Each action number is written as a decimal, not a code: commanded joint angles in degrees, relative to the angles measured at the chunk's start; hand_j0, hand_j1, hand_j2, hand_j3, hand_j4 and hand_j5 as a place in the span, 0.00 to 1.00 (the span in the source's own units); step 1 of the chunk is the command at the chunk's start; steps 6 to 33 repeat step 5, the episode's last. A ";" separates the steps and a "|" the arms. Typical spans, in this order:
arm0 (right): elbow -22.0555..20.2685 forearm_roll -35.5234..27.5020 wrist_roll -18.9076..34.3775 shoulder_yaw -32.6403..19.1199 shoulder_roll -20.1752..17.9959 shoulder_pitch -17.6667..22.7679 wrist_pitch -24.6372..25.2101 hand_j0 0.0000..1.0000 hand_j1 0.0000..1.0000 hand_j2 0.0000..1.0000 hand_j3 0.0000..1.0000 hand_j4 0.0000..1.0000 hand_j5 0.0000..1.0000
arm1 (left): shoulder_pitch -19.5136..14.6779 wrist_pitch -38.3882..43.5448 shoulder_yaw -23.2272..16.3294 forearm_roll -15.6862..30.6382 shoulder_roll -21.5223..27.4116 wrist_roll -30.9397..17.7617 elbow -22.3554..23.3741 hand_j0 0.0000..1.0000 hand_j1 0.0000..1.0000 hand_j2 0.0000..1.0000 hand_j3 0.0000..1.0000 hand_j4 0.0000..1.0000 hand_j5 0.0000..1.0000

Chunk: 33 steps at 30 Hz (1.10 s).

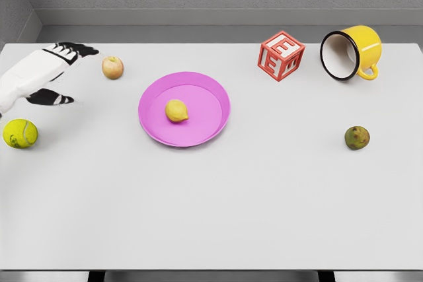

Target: Put the lemon on the plate with left arm

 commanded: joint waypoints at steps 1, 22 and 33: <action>-0.05 -0.01 0.01 0.00 0.00 0.00 0.00 1.00 1.00 1.00 1.00 1.00 1.00 | 0.00 0.11 2.49 1.16 1.29 -0.11 -0.01 1.00 1.00 1.00 1.00 1.00 1.00; 0.03 -0.01 0.01 0.00 0.00 0.00 0.00 1.00 1.00 1.00 1.00 1.00 1.00 | 2.20 0.11 0.82 1.07 1.20 -0.20 -0.53 1.00 1.00 1.00 1.00 1.00 1.00; 0.03 -0.01 0.01 0.00 0.00 0.00 0.00 1.00 1.00 1.00 1.00 1.00 1.00 | 2.20 0.11 0.82 1.07 1.20 -0.20 -0.53 1.00 1.00 1.00 1.00 1.00 1.00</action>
